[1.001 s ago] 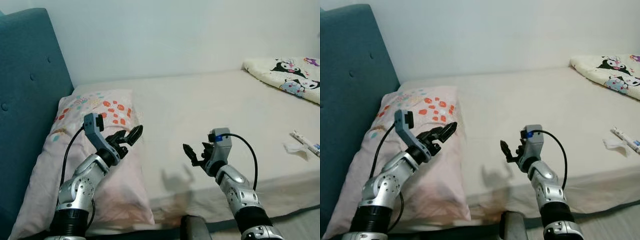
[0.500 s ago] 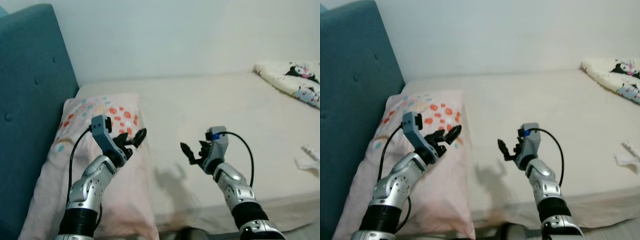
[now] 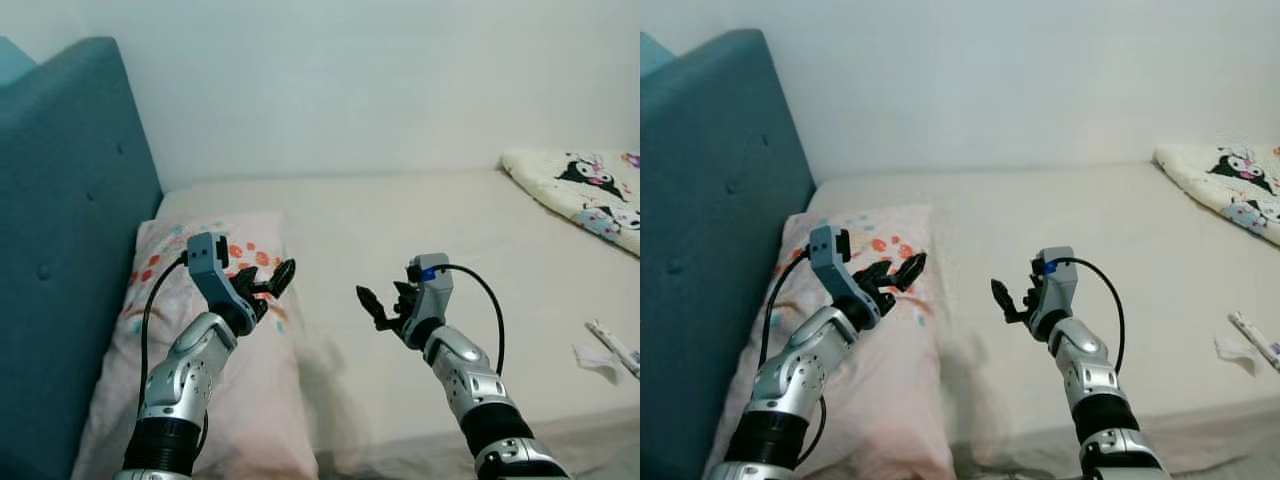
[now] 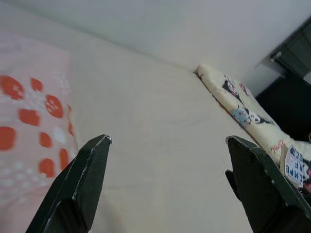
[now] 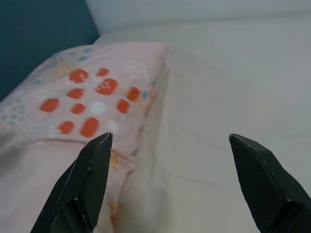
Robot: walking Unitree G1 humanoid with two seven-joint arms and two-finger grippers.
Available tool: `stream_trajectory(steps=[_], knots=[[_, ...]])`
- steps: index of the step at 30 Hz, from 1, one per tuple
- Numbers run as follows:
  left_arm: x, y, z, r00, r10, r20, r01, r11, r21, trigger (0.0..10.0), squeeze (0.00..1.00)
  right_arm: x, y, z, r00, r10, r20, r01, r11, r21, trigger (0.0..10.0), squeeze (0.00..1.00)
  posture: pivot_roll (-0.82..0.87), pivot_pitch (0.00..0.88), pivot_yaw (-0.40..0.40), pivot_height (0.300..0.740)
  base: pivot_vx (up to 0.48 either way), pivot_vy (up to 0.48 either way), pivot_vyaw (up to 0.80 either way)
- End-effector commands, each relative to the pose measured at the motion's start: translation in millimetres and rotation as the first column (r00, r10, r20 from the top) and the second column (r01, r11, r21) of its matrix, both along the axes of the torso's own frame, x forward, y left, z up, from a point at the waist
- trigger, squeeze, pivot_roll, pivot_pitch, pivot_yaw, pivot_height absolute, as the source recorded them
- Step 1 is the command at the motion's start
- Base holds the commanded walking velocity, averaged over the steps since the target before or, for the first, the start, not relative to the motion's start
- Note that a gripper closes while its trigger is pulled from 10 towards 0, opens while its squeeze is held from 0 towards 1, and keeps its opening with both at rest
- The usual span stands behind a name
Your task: Clean up the room
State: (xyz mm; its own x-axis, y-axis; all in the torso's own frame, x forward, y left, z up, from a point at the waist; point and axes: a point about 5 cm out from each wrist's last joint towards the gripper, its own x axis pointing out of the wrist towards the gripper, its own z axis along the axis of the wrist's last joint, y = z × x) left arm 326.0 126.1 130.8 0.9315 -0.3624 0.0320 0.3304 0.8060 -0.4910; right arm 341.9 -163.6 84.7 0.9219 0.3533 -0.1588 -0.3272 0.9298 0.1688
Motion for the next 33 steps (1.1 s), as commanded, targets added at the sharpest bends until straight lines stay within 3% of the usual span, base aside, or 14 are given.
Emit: stream_trajectory(steps=[1,11,15,22,29,32,33], knots=[[-0.9,-0.3,-3.9,1.000,0.002,-0.007,-0.002,1.000,0.031,10.0,0.00,-0.3,2.5,-1.7,1.000,0.008,-0.001,-0.008,1.000,0.000,10.0,0.00,-0.02,0.000,-0.048,0.694,0.000,0.000,0.00],[-2.9,1.5,-11.2,1.000,0.006,-0.008,-0.006,0.997,0.072,10.0,0.00,-4.7,-0.2,-11.1,1.000,-0.006,-0.027,0.006,1.000,0.001,10.0,0.00,-0.02,0.000,-0.041,0.719,0.000,0.000,0.00],[-5.2,4.8,-20.5,0.999,0.009,-0.047,-0.005,0.997,0.078,10.0,0.00,-6.7,-1.3,-15.8,0.999,-0.012,-0.043,0.012,1.000,0.000,10.0,0.00,-0.01,0.000,-0.038,0.739,0.000,0.000,0.00],[-8.9,6.5,-30.3,0.998,0.014,-0.063,-0.007,0.994,0.113,10.0,0.00,-7.9,-1.4,-18.3,0.999,-0.014,-0.050,0.014,1.000,0.001,10.0,0.00,-0.01,0.000,-0.036,0.740,-0.274,0.000,0.00],[-21.5,20.9,-70.0,0.991,0.039,-0.126,-0.006,0.969,0.248,10.0,0.00,-23.4,-10.4,-49.0,0.983,-0.044,-0.177,0.038,0.998,-0.041,10.0,0.00,-0.01,0.000,-0.030,0.740,0.000,0.000,0.00],[-41.7,39.9,-108.1,0.971,0.090,-0.220,0.003,0.922,0.387,10.0,0.00,-46.3,-23.7,-80.7,0.939,-0.106,-0.326,0.065,0.989,-0.136,10.0,0.00,-0.01,0.000,-0.027,0.740,0.000,0.000,0.00],[-41.7,39.9,-108.1,0.971,0.090,-0.220,0.003,0.922,0.387,10.0,0.00,-46.3,-23.7,-80.7,0.939,-0.106,-0.326,0.065,0.989,-0.136,10.0,0.00,-0.01,0.000,-0.027,0.740,0.000,0.000,0.00]])
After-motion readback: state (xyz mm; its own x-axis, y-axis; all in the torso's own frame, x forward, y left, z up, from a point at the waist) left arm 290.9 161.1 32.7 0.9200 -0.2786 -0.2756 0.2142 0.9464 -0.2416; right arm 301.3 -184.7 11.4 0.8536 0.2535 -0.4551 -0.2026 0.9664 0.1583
